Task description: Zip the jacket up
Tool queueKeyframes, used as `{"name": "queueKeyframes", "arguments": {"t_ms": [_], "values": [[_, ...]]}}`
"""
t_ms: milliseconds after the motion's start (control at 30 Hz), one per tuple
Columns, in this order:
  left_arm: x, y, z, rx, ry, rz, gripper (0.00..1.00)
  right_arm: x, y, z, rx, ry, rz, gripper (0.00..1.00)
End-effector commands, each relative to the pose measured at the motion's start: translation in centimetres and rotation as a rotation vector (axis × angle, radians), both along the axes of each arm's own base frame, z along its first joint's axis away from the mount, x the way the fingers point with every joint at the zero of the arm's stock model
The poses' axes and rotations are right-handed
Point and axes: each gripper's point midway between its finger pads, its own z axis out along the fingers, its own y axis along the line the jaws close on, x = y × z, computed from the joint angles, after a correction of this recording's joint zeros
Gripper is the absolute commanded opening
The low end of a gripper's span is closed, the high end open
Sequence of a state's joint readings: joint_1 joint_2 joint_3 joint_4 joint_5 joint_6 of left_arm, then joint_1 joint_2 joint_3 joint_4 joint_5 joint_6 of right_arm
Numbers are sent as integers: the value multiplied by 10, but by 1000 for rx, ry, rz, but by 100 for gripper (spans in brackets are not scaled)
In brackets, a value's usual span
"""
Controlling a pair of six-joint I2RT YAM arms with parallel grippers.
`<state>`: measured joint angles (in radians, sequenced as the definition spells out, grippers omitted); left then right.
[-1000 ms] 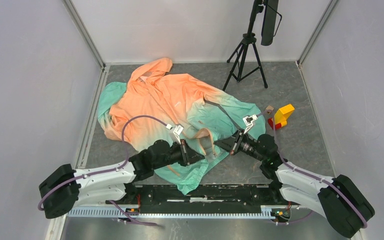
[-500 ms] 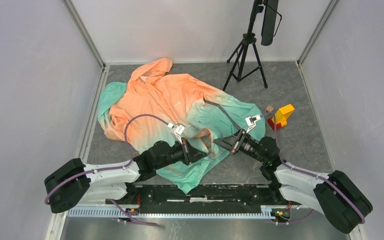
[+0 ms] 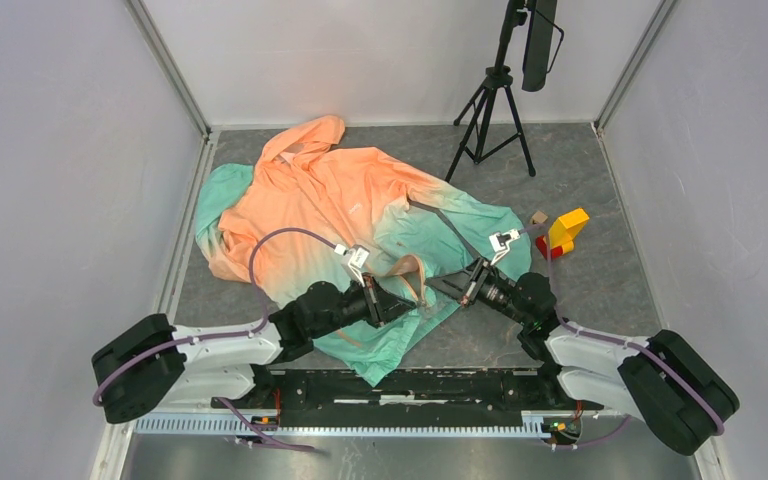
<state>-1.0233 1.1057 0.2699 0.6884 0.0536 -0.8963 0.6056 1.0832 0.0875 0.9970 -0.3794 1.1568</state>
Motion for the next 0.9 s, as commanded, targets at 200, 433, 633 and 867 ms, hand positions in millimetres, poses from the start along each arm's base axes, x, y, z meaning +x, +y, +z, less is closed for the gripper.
{"name": "queueKeyframes", "arguments": {"t_ms": [200, 433, 633, 867], "values": [[4, -6, 12, -47, -46, 2, 2, 8, 5, 27, 63, -71, -18, 0], [3, -5, 12, -55, -42, 1, 2, 9, 5, 25, 58, -69, -26, 0], [3, -5, 13, -58, -42, 1, 2, 10, 5, 24, 56, -65, -28, 0], [2, -5, 10, -54, -34, 0, 2, 11, 5, 29, 69, -71, -33, 0]]}}
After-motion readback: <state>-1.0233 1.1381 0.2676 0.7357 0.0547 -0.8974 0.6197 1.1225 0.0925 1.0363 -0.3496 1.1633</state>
